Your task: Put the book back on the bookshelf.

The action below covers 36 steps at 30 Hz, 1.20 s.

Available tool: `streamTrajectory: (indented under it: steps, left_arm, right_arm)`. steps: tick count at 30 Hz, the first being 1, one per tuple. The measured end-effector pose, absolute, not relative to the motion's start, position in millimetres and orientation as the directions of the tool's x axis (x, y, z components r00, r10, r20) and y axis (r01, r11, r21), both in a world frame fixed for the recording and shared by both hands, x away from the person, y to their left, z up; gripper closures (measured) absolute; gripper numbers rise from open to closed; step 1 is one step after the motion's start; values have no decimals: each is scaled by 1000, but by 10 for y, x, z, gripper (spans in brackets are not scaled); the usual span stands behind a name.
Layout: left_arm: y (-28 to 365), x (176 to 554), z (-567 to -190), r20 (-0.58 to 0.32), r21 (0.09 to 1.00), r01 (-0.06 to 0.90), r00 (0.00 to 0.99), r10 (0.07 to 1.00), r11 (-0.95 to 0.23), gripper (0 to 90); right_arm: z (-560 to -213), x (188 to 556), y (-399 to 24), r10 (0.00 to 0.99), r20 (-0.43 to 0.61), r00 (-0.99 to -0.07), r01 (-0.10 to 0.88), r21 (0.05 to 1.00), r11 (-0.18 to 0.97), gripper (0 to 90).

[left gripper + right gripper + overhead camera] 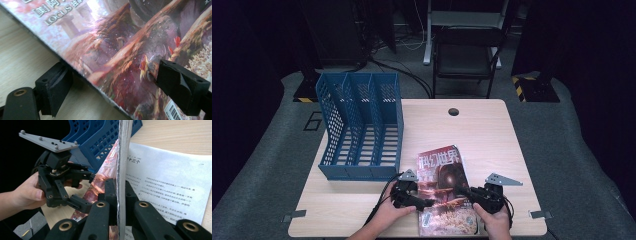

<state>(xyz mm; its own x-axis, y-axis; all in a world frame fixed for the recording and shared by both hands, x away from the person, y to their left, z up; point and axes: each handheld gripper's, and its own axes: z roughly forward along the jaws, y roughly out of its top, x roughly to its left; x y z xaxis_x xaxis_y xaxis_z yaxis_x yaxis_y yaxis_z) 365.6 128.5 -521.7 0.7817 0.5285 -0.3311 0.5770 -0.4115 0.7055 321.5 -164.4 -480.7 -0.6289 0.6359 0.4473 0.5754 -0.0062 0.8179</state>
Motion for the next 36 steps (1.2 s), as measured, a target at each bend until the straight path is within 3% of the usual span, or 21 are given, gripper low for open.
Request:
streamTrajectory:
  steps: [10,17,30,36]
  left_arm:
    - [1196,3644,-5228,-334,703,541,824,457,-462,96]
    - [1183,3628,-5223,-323,706,523,838,439,-479,133]
    - [1233,3610,-5151,-370,695,590,784,499,-411,304]
    - [1284,3606,-5039,-375,703,594,776,506,-390,489]
  right_arm:
    - [-4784,3178,-1661,594,447,-669,544,839,-17,868]
    - [-4798,3185,-1656,592,453,-667,554,832,-12,867]
    - [-4846,3231,-1682,614,459,-642,580,814,-1,860]
    - [-4841,3242,-1708,615,463,-639,583,812,-6,856]
